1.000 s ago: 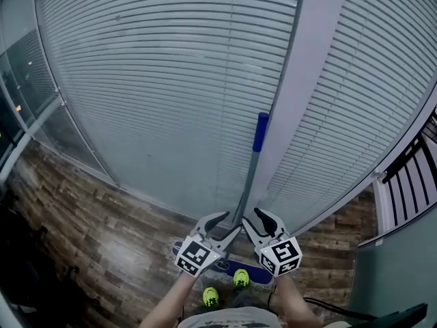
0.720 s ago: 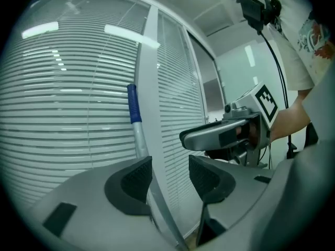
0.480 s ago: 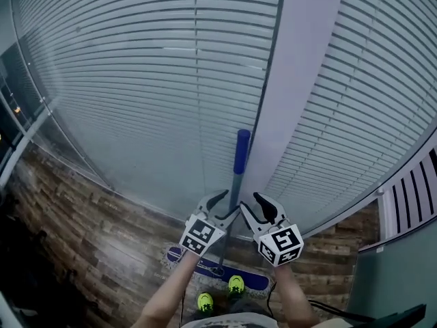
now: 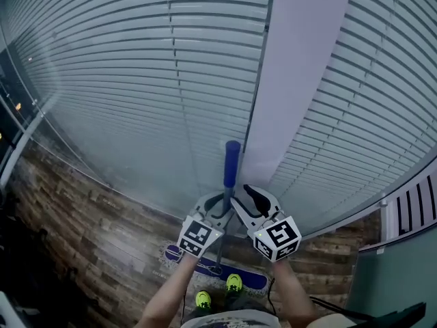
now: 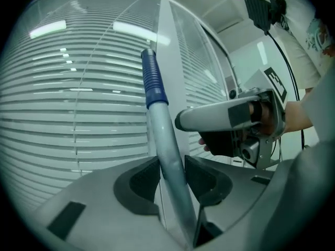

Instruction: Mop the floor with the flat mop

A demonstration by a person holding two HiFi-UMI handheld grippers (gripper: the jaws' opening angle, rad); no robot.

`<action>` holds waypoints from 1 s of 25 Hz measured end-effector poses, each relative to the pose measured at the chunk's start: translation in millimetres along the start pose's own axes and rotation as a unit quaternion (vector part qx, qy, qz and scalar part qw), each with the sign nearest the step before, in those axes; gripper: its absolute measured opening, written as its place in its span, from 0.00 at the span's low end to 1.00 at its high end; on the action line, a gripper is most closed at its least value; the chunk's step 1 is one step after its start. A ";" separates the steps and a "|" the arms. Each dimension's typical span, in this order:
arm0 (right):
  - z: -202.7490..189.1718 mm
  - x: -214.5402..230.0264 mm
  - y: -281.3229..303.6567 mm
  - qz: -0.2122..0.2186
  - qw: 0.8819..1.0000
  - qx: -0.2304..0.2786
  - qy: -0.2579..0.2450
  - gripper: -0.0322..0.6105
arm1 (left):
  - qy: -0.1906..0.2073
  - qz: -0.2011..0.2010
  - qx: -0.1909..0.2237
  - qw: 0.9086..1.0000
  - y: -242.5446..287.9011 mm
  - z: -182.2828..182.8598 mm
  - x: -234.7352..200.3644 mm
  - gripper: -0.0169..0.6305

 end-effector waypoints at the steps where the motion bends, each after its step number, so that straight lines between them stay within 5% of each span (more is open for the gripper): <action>1: 1.2 -4.2 -2.0 0.003 1.000 0.005 -0.002 0.30 | -0.004 -0.001 0.003 1.000 -4.1 -3.1 5.0 0.26; 13: 67.6 -73.9 -27.2 0.010 0.997 0.066 -0.048 0.30 | -0.011 -0.026 0.028 0.999 -63.4 -1.4 54.7 0.22; 25: 74.4 -189.2 -79.8 0.012 0.992 0.057 -0.108 0.30 | -0.018 -0.063 0.063 0.996 -165.1 -15.4 122.8 0.21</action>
Point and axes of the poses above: the fingertips, and each gripper's own axes: y forward along the fingers, x to its right, z out of its top, the point moved 5 cm from there along -y, backward along the fingers, and after that the axes turned 5 degrees about -x, right-handed, at the moved point
